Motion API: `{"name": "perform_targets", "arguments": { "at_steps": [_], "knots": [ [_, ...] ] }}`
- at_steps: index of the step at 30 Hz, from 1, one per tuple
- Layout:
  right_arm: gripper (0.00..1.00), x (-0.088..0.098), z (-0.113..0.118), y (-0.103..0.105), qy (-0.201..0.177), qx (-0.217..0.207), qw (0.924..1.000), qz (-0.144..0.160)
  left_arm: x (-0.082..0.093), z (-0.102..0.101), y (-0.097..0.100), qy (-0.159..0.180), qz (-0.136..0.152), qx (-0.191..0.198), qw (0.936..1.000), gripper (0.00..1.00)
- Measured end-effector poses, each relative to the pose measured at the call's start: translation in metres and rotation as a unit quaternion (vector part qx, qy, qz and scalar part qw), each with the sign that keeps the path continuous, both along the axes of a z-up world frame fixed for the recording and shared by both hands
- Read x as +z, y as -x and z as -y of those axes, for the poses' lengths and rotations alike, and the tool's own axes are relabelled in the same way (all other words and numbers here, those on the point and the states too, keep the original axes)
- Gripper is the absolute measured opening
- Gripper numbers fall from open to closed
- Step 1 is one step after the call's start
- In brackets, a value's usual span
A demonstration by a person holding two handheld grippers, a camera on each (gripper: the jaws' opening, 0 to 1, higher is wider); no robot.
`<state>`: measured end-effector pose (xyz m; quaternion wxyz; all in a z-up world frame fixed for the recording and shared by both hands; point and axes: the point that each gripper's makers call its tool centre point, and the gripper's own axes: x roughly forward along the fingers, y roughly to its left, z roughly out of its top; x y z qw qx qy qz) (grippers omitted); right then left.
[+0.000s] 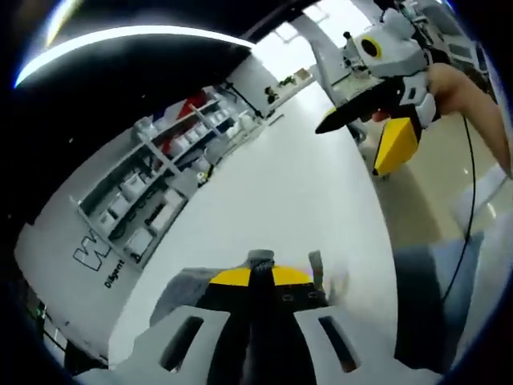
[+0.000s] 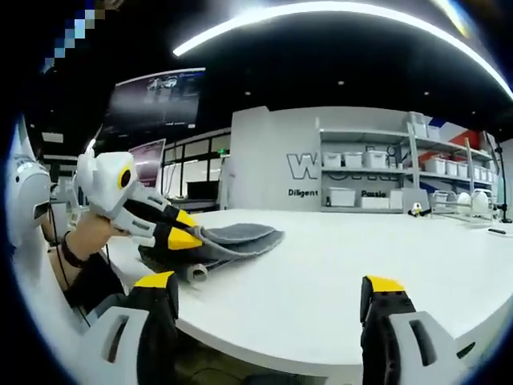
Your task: Open the folded towel by lifting each exposed corner and separating the folded layers until the towel lies flat within the target outline without major curled edges
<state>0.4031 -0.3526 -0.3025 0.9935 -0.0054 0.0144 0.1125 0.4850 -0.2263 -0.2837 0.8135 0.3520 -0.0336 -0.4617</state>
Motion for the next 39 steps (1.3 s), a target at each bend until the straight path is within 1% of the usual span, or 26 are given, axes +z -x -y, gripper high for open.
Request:
{"name": "perform_targets", "arguments": {
  "at_steps": [1,2,4,5,6,9,11,14,15,16,20,25,27,30,32,34,39],
  "knots": [
    [0.96,0.000,0.000,0.000,0.000,0.001,1.0000,0.000,0.010,-0.006,-0.004,0.021,0.001,0.008,0.9997,0.04],
    [0.96,0.000,-0.001,0.000,0.000,0.001,1.0000,-0.001,0.015,-0.010,-0.006,0.033,0.000,0.013,0.9994,0.04],
    [0.95,-0.001,-0.001,0.000,0.001,0.001,1.0000,-0.002,0.030,-0.023,-0.013,0.069,-0.002,0.030,0.9972,0.04],
    [0.95,-0.001,-0.001,0.000,0.002,0.001,1.0000,-0.001,0.033,-0.027,-0.014,0.075,-0.003,0.033,0.9966,0.04],
    [0.95,0.000,-0.001,0.000,0.002,0.001,1.0000,-0.001,0.045,-0.044,-0.020,0.101,-0.003,0.050,0.9936,0.04],
    [0.95,0.000,-0.002,-0.001,0.000,0.002,1.0000,-0.001,0.063,-0.073,-0.034,0.146,-0.001,0.083,0.9858,0.04],
    [0.95,0.000,-0.002,-0.001,0.003,0.003,1.0000,-0.002,0.072,-0.095,-0.043,0.166,0.003,0.109,0.9800,0.04],
    [0.95,-0.001,-0.005,-0.002,0.003,0.006,1.0000,-0.004,0.079,-0.127,-0.056,0.179,0.013,0.148,0.9725,0.04],
    [0.95,-0.001,-0.005,-0.003,0.004,0.006,1.0000,-0.004,0.079,-0.130,-0.057,0.179,0.013,0.151,0.9720,0.04],
    [0.95,-0.001,-0.006,-0.003,0.004,0.006,1.0000,-0.004,0.079,-0.141,-0.061,0.181,0.016,0.164,0.9695,0.04],
    [0.95,-0.001,-0.008,-0.005,0.004,0.009,0.9999,-0.005,0.074,-0.171,-0.074,0.180,0.014,0.202,0.9626,0.04],
    [0.94,0.000,-0.013,-0.007,0.006,0.014,0.9999,-0.007,0.061,-0.210,-0.083,0.169,0.013,0.254,0.9522,0.04],
    [0.94,-0.001,-0.014,-0.009,0.008,0.015,0.9998,-0.008,0.056,-0.221,-0.085,0.166,0.010,0.268,0.9488,0.04],
    [0.94,-0.001,-0.017,-0.012,0.007,0.019,0.9998,-0.009,0.046,-0.241,-0.087,0.163,0.002,0.293,0.9422,0.04],
    [0.94,-0.001,-0.021,-0.015,0.008,0.024,0.9996,-0.010,0.040,-0.252,-0.087,0.160,-0.001,0.306,0.9385,0.04],
    [0.94,-0.002,-0.025,-0.017,0.009,0.030,0.9995,-0.011,0.032,-0.263,-0.086,0.149,-0.003,0.323,0.9346,0.04],
    [0.93,-0.002,-0.031,-0.019,0.009,0.039,0.9991,-0.012,0.017,-0.276,-0.083,0.134,-0.012,0.339,0.9309,0.04]
  ]
}}
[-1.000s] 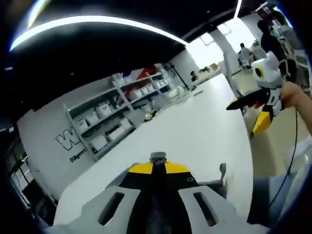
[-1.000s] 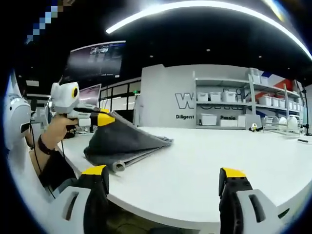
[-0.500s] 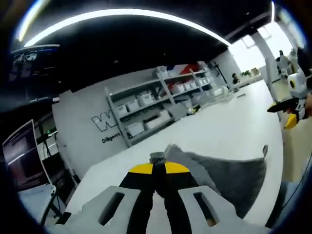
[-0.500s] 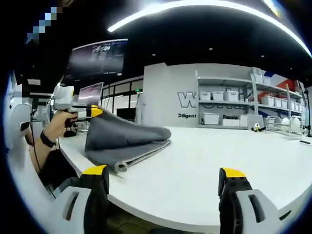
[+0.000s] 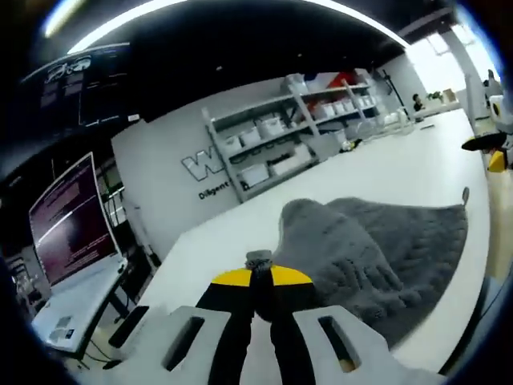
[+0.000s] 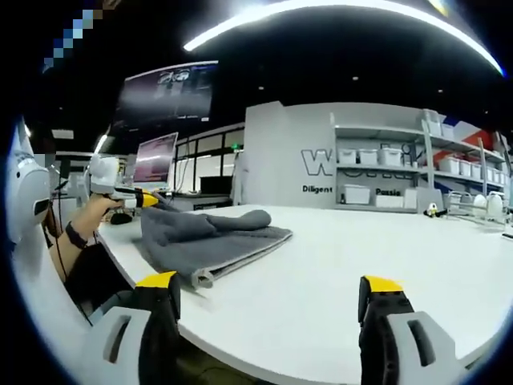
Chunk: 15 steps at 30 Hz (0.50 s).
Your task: Open the folded towel by lifting each exposed corner and separating the folded layers until the towel lies flat within the target outline without major curled edges
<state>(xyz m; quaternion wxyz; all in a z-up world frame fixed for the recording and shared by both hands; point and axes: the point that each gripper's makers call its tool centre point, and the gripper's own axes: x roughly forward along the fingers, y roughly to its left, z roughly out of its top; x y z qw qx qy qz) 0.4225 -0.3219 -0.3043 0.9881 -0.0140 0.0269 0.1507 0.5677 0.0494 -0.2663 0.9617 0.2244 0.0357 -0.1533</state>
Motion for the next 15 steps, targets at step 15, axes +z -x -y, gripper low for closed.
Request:
{"name": "perform_targets", "arguments": {
  "at_steps": [15],
  "knots": [
    [0.93,0.000,-0.002,-0.002,0.001,0.002,1.0000,-0.002,-0.037,-0.032,0.020,-0.045,-0.048,0.041,0.9970,0.04]
  ]
}}
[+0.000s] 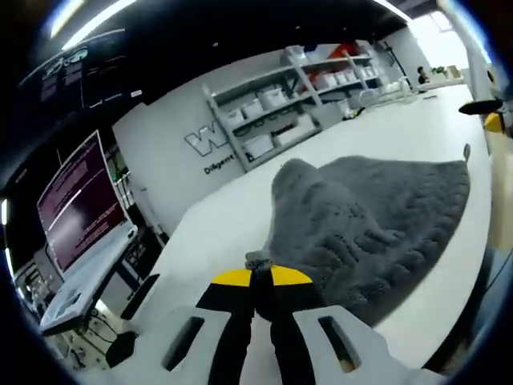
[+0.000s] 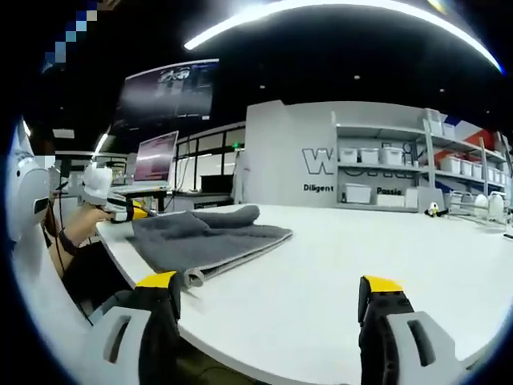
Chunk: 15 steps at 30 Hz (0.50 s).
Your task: Open the folded towel by lifting each exposed corner and separating the folded layers until the towel lies flat within the target outline without major curled edges
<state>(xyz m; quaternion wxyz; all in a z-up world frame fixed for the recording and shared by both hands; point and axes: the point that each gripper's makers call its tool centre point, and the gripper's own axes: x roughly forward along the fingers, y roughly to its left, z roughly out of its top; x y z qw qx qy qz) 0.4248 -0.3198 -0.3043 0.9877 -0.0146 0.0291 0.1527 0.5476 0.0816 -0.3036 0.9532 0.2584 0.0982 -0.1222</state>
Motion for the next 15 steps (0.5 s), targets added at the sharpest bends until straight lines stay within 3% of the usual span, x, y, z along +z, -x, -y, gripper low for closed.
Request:
{"name": "perform_targets", "arguments": {
  "at_steps": [15],
  "knots": [
    [0.93,0.001,-0.005,-0.002,0.003,0.008,1.0000,-0.002,0.002,-0.009,0.029,-0.021,-0.007,0.015,0.9996,0.04]
  ]
}}
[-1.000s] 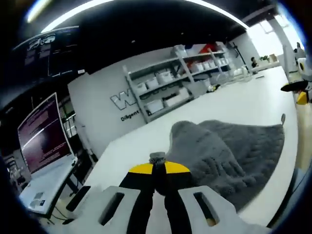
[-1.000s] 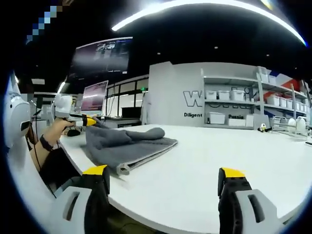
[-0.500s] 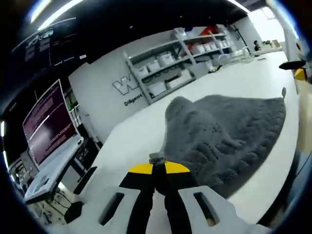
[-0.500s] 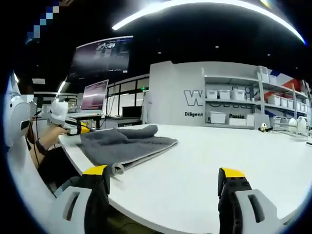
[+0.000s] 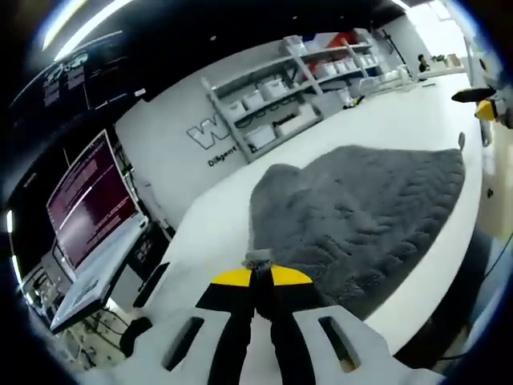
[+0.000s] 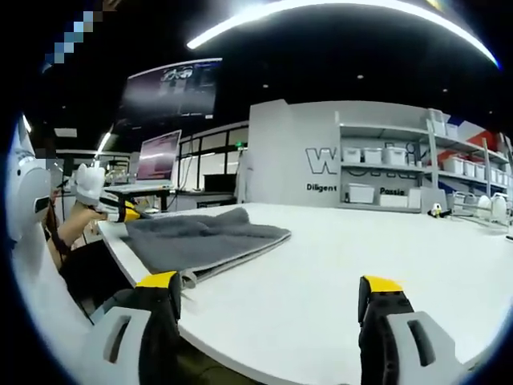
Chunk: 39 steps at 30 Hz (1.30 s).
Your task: Open the folded towel by lifting each exposed corner and separating the folded layers until the towel lies flat within the target outline without major curled edges
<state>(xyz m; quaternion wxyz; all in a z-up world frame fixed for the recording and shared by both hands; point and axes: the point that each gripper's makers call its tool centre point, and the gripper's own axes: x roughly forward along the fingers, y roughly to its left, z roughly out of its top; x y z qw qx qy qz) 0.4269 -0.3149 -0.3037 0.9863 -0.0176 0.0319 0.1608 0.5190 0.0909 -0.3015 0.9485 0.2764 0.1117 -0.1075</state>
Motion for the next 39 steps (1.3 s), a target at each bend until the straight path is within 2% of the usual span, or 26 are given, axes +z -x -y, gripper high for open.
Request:
{"name": "perform_targets", "arguments": {
  "at_steps": [5,9,12,17,20,25,29,33,35,39],
  "knots": [
    [0.93,-0.001,-0.001,-0.001,0.001,0.001,1.0000,-0.002,-0.004,-0.003,0.004,0.011,-0.009,-0.001,0.9999,0.05],
    [0.93,-0.001,-0.003,-0.002,0.001,0.003,1.0000,-0.003,-0.012,-0.004,0.005,0.039,-0.025,-0.010,0.9989,0.07],
    [0.93,-0.002,-0.005,-0.003,0.002,0.005,1.0000,-0.005,-0.014,-0.008,0.007,0.044,-0.026,-0.012,0.9986,0.10],
    [0.93,-0.002,-0.007,-0.004,0.005,0.007,0.9999,-0.007,-0.008,-0.013,0.013,0.065,-0.027,-0.018,0.9974,0.13],
    [0.93,-0.002,-0.009,-0.005,0.006,0.008,0.9999,-0.008,-0.003,-0.019,0.016,0.066,-0.026,-0.015,0.9974,0.19],
    [0.93,-0.002,-0.014,-0.007,0.008,0.012,0.9999,-0.009,0.011,-0.024,0.021,0.091,-0.014,-0.026,0.9954,0.28],
    [0.93,-0.003,-0.017,-0.008,0.009,0.016,0.9998,-0.011,0.021,-0.010,0.026,0.150,-0.008,-0.076,0.9858,0.34],
    [0.93,-0.003,-0.020,-0.008,0.009,0.019,0.9997,-0.010,0.030,0.007,0.031,0.219,-0.010,-0.132,0.9667,0.44],
    [0.93,-0.002,-0.022,-0.008,0.009,0.020,0.9997,-0.009,0.034,0.014,0.033,0.241,-0.007,-0.151,0.9587,0.51],
    [0.93,-0.002,-0.024,-0.008,0.009,0.024,0.9996,-0.010,0.036,0.021,0.034,0.242,-0.007,-0.165,0.9560,0.61]
  ]
}}
